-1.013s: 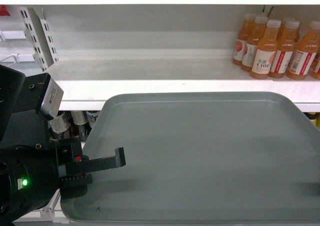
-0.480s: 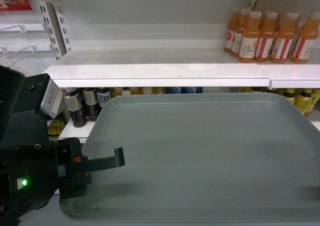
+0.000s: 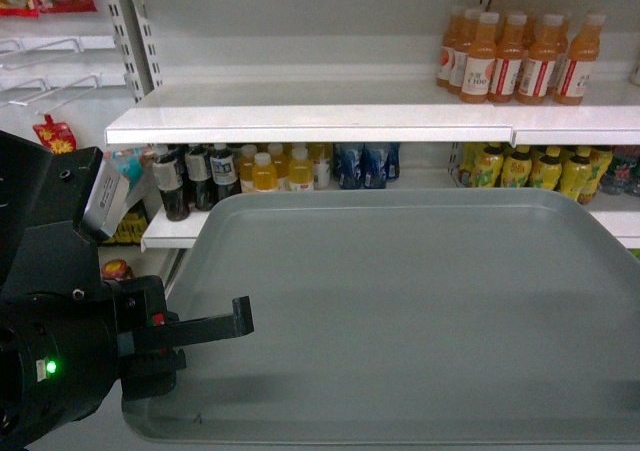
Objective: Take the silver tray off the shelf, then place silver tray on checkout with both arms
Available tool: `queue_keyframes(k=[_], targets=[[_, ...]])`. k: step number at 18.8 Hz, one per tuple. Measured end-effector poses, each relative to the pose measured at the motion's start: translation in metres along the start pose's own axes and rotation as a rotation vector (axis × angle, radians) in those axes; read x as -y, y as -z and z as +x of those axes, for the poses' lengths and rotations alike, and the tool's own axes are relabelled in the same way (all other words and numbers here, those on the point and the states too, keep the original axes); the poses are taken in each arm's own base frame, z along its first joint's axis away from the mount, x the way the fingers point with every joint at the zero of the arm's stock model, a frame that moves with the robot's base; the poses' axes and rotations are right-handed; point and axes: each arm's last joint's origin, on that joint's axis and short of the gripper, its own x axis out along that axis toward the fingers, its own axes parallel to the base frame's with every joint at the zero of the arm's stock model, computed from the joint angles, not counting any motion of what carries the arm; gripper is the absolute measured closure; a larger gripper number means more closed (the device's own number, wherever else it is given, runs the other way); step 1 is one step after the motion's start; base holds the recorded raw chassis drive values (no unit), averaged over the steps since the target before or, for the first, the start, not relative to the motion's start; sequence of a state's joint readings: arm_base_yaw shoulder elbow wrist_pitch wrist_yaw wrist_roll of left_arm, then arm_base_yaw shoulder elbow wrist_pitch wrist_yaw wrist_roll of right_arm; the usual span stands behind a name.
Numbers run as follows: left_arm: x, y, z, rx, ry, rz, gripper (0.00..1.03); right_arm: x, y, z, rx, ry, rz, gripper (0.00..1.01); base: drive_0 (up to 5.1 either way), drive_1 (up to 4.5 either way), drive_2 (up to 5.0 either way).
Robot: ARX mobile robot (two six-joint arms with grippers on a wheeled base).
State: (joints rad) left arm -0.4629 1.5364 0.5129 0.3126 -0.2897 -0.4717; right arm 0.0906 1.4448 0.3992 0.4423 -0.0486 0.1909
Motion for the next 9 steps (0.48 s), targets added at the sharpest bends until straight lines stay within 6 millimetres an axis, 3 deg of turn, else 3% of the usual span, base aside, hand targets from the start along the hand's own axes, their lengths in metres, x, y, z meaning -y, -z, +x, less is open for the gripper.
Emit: queue_keyframes(k=[9], targets=[[-0.0006,-0.0001,0.0002,0.0,-0.003,-0.001,1.0,-0.0004,-0.0004,0.0,0.004,-0.002,-0.001,0.98,0.0,-4.12,4.1]])
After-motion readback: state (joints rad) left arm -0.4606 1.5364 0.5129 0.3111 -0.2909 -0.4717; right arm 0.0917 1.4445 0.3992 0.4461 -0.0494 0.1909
